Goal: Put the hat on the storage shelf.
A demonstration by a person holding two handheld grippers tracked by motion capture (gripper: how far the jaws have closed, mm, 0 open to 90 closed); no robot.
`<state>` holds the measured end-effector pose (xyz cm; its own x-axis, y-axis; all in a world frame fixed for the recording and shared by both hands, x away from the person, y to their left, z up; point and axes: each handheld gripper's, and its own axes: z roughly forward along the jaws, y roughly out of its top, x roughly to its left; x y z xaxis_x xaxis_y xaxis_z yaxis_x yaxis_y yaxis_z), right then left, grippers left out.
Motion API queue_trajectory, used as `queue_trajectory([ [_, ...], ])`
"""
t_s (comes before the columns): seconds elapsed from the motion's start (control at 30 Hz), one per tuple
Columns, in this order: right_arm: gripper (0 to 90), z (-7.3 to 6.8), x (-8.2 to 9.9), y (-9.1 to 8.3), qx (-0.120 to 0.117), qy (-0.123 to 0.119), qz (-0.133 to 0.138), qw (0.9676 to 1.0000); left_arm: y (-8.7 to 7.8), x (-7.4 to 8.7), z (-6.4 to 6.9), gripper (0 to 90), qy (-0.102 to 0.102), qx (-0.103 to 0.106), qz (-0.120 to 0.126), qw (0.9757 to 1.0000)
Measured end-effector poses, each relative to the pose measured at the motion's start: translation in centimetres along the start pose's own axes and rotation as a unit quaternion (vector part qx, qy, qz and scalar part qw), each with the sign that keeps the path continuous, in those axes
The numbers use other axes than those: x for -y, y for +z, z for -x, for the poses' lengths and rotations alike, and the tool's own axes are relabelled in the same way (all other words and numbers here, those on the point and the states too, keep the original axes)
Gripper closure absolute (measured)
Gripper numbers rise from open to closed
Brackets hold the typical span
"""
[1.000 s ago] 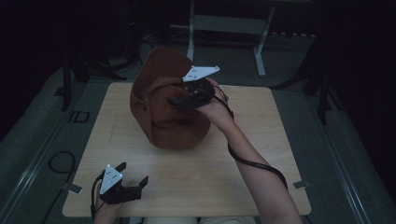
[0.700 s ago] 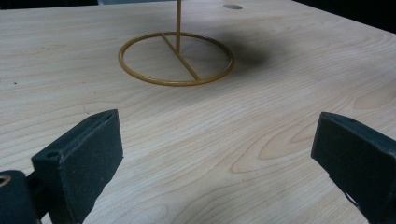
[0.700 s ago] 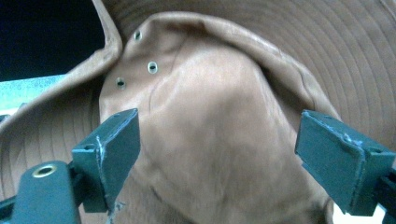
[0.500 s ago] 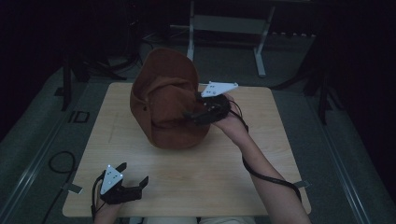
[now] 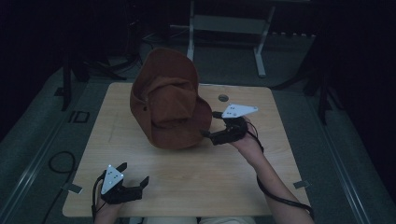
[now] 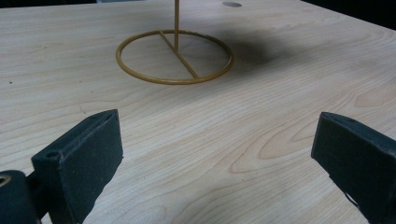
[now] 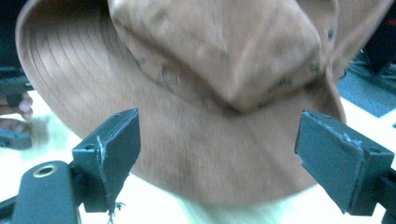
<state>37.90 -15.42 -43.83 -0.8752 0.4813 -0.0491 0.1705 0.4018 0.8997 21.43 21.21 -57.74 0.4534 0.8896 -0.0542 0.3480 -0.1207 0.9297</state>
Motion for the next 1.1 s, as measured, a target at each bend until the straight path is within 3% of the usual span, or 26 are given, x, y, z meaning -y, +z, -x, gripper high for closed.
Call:
queue_trajectory([
  [0.23, 14.1, -0.1, 3.3, -1.1, 0.005, 0.014, -0.012, 0.9998, 0.1, 0.0, 0.1, 2.6, -0.001, 0.0, -0.001, 1.0],
  [0.53, 14.8, -0.5, 7.4, -2.3, 0.008, 0.008, -0.009, 0.9999, 0.1, 0.0, 0.2, 2.6, 0.0, 0.001, -0.002, 1.0],
  [0.73, 14.2, -0.9, 10.0, -2.4, 0.005, 0.019, -0.05, 0.9986, 0.3, 0.0, 0.4, 2.6, -0.001, 0.004, -0.002, 1.0],
  [0.83, 14.2, -1.1, 11.3, -2.7, 0.003, 0.026, -0.041, 0.9988, 0.3, 0.0, 0.4, 2.6, -0.001, 0.005, -0.002, 1.0],
  [1.1, 14.0, -1.7, 13.8, -3.5, 0.0, 0.033, -0.047, 0.9983, 0.3, 0.0, 0.5, 2.6, -0.003, 0.006, -0.001, 1.0],
])
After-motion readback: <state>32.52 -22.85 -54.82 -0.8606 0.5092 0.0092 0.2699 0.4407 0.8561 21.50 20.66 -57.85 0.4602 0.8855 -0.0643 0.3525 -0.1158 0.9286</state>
